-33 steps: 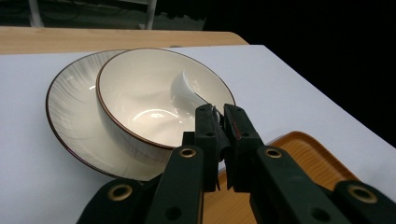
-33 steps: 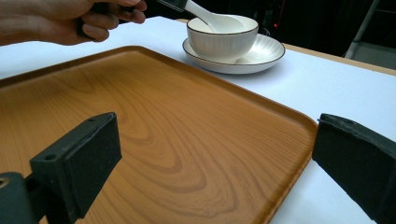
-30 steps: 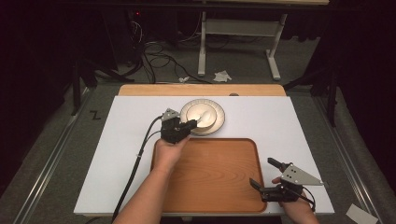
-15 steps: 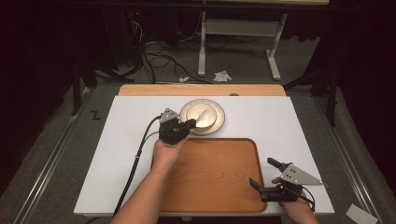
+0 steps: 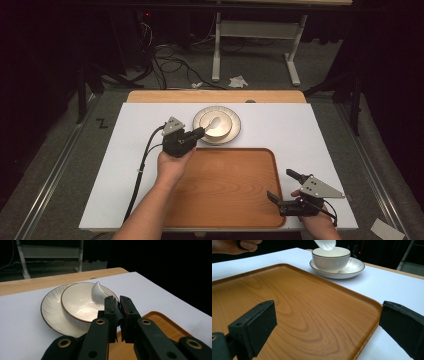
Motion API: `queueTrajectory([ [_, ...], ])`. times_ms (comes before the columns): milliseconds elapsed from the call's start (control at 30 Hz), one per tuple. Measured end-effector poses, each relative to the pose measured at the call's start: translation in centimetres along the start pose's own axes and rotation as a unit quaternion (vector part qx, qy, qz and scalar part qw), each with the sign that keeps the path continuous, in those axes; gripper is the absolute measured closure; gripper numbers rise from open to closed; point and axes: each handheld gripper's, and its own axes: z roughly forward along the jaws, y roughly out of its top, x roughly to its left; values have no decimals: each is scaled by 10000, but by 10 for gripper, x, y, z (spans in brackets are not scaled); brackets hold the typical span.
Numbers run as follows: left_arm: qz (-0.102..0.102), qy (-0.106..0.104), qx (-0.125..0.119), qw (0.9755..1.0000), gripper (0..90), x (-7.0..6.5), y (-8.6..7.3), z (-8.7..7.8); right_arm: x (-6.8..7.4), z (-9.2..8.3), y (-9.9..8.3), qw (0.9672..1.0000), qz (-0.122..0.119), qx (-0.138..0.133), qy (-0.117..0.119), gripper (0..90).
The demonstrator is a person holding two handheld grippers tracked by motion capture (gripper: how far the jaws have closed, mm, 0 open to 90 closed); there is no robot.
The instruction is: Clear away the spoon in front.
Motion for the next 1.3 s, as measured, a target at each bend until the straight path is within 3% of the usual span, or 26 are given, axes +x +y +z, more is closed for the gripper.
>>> queueTrajectory([
  [433, 188, 3, -194, 9996, 856, -2, 3, -24, 0, 0, 0, 10000, -21, 1, -4, 24],
  [833, 351, -18, -385, 9986, 857, -1, -2, -60, 0, 1, 0, 10000, 3, 20, -15, 25],
  [1300, 365, -101, -463, 9982, 857, -1, -27, -101, 0, 1, 0, 10000, -41, 17, -12, 25],
])
